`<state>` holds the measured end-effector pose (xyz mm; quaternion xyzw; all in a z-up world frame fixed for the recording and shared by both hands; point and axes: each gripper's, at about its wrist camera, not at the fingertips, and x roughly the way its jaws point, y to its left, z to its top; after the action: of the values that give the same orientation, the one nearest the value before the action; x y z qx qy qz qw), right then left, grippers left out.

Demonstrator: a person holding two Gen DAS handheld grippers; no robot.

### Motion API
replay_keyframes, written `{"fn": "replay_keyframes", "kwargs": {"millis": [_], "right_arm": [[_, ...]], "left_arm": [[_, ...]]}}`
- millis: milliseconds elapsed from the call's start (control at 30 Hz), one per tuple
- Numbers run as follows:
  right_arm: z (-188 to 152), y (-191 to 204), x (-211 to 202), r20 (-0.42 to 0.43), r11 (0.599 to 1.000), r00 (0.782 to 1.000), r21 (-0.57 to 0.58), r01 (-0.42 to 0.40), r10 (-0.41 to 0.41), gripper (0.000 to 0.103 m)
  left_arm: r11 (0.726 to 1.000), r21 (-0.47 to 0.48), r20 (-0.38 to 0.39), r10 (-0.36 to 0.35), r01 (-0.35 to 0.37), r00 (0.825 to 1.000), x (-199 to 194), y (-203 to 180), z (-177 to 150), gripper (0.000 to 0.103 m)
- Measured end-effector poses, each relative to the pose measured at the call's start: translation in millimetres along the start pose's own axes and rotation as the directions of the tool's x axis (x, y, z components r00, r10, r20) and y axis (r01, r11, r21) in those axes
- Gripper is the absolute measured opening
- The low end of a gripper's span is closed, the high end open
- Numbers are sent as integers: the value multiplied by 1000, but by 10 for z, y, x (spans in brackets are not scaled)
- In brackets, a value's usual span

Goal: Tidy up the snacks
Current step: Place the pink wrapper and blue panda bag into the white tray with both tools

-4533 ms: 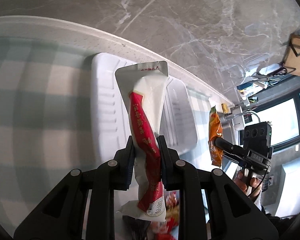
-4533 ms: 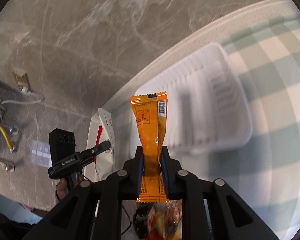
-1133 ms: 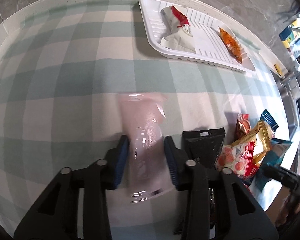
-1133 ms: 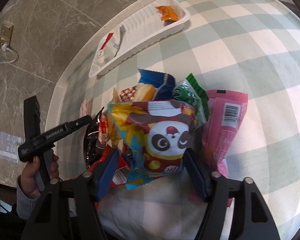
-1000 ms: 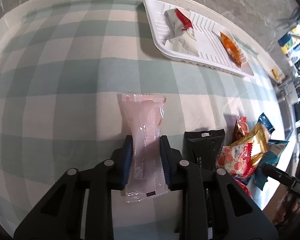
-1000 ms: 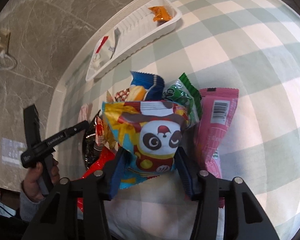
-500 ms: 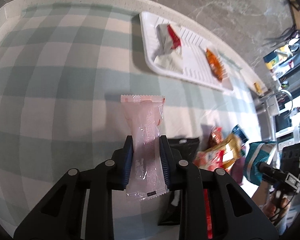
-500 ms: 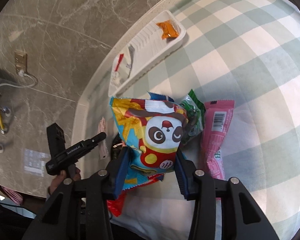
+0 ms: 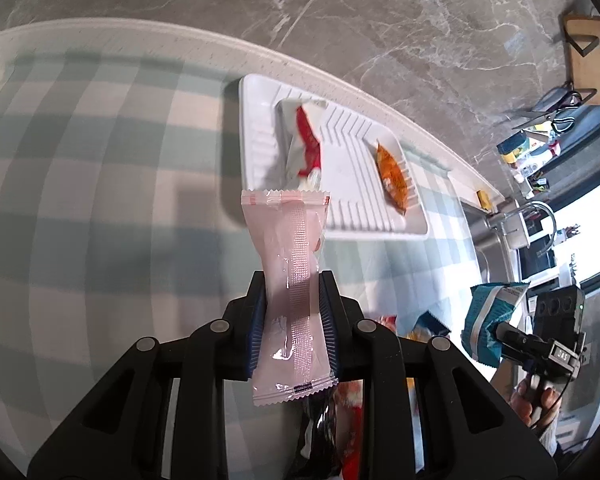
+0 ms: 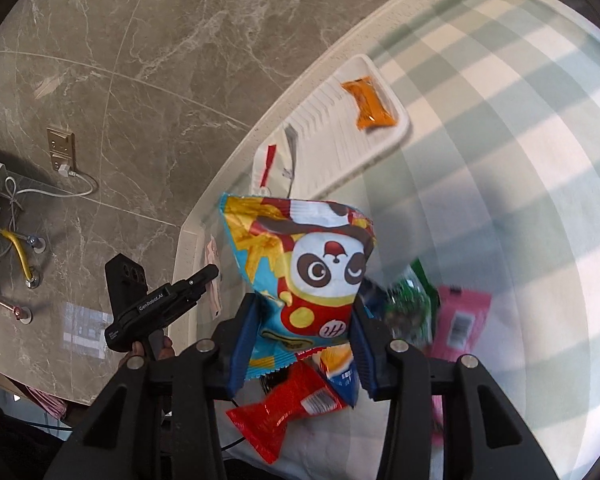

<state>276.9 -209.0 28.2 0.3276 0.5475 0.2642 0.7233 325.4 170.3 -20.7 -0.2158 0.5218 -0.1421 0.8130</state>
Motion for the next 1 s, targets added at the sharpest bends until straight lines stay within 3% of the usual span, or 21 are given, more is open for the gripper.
{"fn": "replay_keyframes", "kwargs": {"millis": [567, 1000], "right_arm": [[961, 229, 620, -63, 991, 998, -131, 24, -32, 46], [1475, 225, 1209, -117, 982, 989, -173, 71, -92, 46]], "left_arm": [[999, 51, -31, -5, 6, 1000, 591, 34, 1043, 24], [995, 85, -45, 48, -44, 998, 1133, 49, 1479, 24]]}}
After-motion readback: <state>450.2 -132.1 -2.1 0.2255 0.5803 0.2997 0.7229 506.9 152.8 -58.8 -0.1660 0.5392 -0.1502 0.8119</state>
